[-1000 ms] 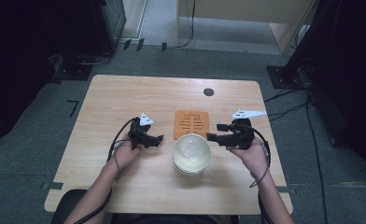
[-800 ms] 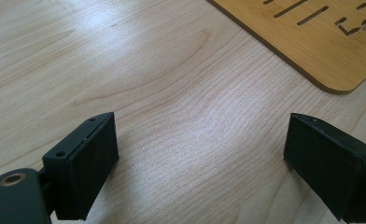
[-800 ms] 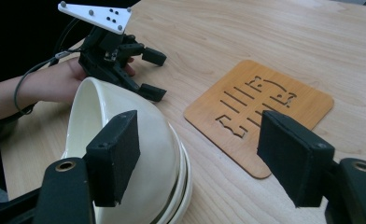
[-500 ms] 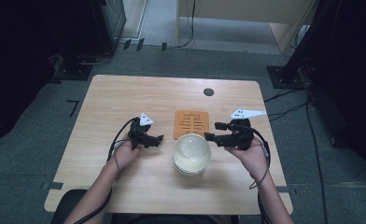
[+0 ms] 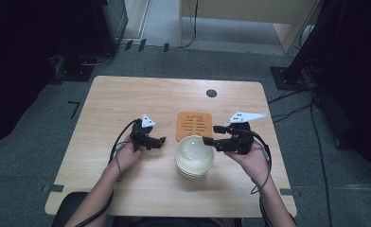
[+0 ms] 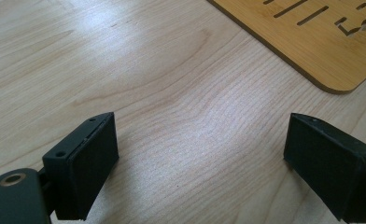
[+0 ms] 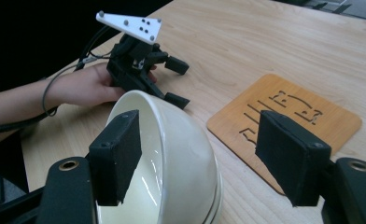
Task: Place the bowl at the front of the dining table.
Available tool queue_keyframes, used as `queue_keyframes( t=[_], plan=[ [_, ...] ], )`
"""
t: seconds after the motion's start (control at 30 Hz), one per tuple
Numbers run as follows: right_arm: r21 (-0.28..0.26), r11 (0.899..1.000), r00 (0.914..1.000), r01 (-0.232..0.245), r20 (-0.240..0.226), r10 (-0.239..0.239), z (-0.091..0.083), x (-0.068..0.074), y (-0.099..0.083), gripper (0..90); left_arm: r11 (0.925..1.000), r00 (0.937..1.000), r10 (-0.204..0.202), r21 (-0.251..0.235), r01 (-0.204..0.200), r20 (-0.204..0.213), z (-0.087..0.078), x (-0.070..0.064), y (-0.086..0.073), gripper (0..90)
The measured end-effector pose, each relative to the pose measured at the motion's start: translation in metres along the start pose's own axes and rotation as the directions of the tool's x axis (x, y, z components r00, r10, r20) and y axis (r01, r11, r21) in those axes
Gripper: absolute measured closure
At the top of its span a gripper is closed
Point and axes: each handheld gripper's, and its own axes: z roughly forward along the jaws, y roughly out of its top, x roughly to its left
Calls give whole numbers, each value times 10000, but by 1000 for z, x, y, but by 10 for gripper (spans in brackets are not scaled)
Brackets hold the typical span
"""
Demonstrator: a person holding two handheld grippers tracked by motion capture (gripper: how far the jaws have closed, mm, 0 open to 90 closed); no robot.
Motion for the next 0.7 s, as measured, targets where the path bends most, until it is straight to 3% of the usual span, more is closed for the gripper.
queue_keyframes(
  t=[0.2,0.4,0.7],
  plan=[
    [295,9995,9999,-117,-95,120,11,-3,-6,295,10000,10000,4,5,-4,-1,0,0,0,96],
    [472,9983,9991,-330,-247,341,19,-3,-10,228,10000,10000,10,3,-10,2,0,0,0,96],
    [596,9980,9998,216,33,-218,26,-2,-13,225,10000,10000,3,-5,-3,1,0,0,0,96]
  ],
)
